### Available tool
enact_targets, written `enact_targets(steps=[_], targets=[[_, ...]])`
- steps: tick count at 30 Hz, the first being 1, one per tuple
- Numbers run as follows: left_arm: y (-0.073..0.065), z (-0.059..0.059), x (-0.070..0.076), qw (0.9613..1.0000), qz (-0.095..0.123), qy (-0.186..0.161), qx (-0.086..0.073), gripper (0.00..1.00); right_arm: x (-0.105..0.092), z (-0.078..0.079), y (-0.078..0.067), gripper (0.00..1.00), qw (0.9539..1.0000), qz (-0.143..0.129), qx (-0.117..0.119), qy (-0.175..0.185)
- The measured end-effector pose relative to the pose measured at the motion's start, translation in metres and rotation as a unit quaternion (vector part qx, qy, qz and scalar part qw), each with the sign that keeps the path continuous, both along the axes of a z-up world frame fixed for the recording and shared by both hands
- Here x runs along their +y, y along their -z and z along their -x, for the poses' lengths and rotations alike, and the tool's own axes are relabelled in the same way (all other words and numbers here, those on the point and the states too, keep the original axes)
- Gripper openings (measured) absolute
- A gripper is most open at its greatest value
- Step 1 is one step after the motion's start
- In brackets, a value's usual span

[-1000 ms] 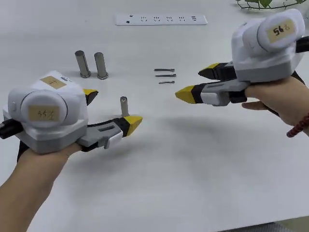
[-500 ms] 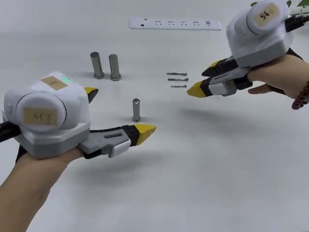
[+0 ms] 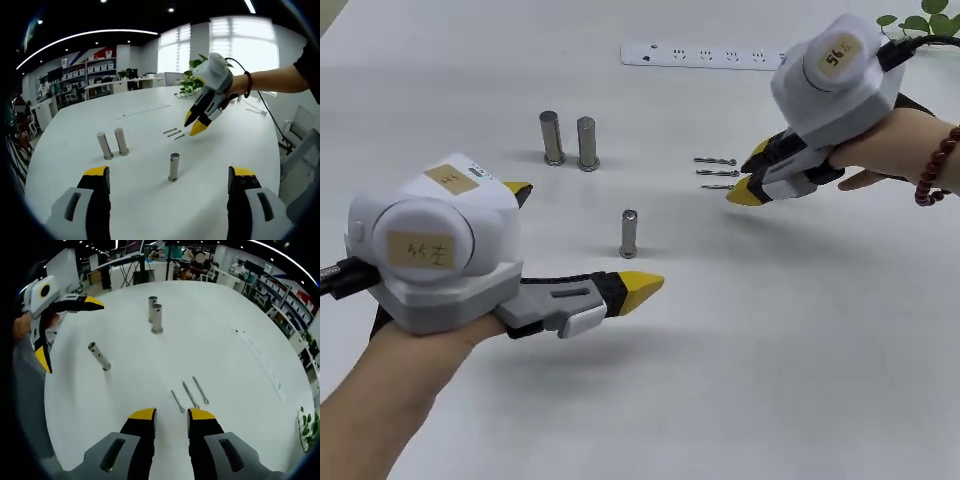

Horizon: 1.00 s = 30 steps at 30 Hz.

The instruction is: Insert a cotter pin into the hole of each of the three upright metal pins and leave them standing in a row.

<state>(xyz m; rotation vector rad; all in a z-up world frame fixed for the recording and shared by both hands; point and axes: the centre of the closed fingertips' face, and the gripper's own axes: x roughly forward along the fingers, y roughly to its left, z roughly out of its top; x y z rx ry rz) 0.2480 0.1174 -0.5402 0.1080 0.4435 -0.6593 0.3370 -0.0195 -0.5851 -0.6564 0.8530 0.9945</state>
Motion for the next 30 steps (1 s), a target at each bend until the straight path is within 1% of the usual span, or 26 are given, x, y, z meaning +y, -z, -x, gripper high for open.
enact_targets(steps=[4,7,10,12,13,15,19,23,26,30], targets=[[0.002,0.001,0.002,1.0,0.001,0.0,0.004,0.99,0.002,-0.002,0.005,0.19,0.9999,0.009,0.008,-0.01],[0.003,0.001,0.004,1.0,0.001,-0.001,0.007,0.99,0.002,-0.008,0.012,0.17,0.9997,0.013,0.012,-0.017],[0.003,0.001,0.007,1.0,0.001,-0.003,0.006,0.99,0.004,-0.01,0.015,0.15,0.9996,0.015,0.015,-0.021],[0.004,0.0,0.009,1.0,-0.001,-0.006,0.007,0.99,0.004,-0.01,0.019,0.15,0.9993,0.021,0.018,-0.024],[0.005,0.0,0.011,0.9999,-0.003,-0.008,0.008,0.99,0.002,-0.012,0.025,0.14,0.9991,0.025,0.02,-0.028],[0.006,0.0,0.013,0.9999,-0.008,-0.01,0.009,0.99,0.001,-0.013,0.028,0.12,0.9989,0.029,0.02,-0.03],[0.006,0.0,0.016,0.9998,-0.01,-0.012,0.007,0.97,-0.001,-0.018,0.03,0.1,0.9987,0.033,0.022,-0.034],[0.008,-0.001,0.017,0.9998,-0.012,-0.015,0.009,0.96,-0.001,-0.019,0.029,0.09,0.9984,0.032,0.031,-0.034],[0.008,-0.001,0.018,0.9997,-0.013,-0.015,0.01,0.95,0.0,-0.017,0.03,0.07,0.9978,0.034,0.04,-0.041],[0.007,0.0,0.017,0.9998,-0.014,-0.014,0.009,0.95,0.0,-0.017,0.03,0.06,0.9972,0.039,0.044,-0.045]])
